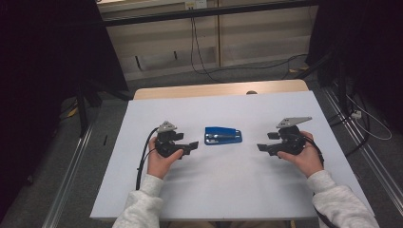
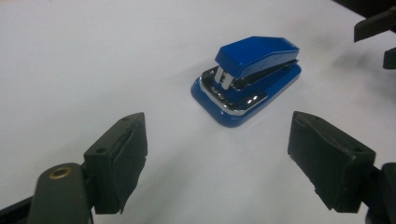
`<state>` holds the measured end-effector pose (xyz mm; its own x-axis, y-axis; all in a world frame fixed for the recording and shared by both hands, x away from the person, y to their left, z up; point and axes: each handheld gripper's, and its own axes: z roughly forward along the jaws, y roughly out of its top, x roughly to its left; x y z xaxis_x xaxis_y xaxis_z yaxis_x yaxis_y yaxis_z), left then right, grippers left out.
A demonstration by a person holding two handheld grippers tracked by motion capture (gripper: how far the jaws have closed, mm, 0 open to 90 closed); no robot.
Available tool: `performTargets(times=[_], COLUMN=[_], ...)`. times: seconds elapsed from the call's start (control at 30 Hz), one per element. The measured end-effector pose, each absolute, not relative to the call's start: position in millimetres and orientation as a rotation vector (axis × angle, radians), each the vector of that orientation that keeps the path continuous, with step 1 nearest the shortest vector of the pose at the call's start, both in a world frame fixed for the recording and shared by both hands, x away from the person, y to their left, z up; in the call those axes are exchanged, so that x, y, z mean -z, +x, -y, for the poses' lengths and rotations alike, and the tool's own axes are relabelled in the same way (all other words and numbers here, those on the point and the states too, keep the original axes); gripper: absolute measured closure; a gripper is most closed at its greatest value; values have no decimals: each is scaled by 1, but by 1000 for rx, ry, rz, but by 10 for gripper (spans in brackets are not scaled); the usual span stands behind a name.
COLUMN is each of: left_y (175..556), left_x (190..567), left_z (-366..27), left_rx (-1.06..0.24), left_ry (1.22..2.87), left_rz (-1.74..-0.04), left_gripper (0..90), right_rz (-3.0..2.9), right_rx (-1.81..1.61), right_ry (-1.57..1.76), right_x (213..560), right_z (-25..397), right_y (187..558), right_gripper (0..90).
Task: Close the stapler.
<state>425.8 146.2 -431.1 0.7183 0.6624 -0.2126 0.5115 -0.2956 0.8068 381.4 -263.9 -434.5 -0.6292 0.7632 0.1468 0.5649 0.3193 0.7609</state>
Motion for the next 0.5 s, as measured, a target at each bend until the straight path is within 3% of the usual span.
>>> performTargets(times=[0.5], left_y=[395], left_x=[421], left_z=[-169], left_rx=[-221], left_ry=[1928], left_rz=[-857], left_gripper=[140], right_rz=[-2346], right_rx=[-1185], right_ry=[1205], right_x=[432], right_z=[273], right_y=[353], right_gripper=[235])
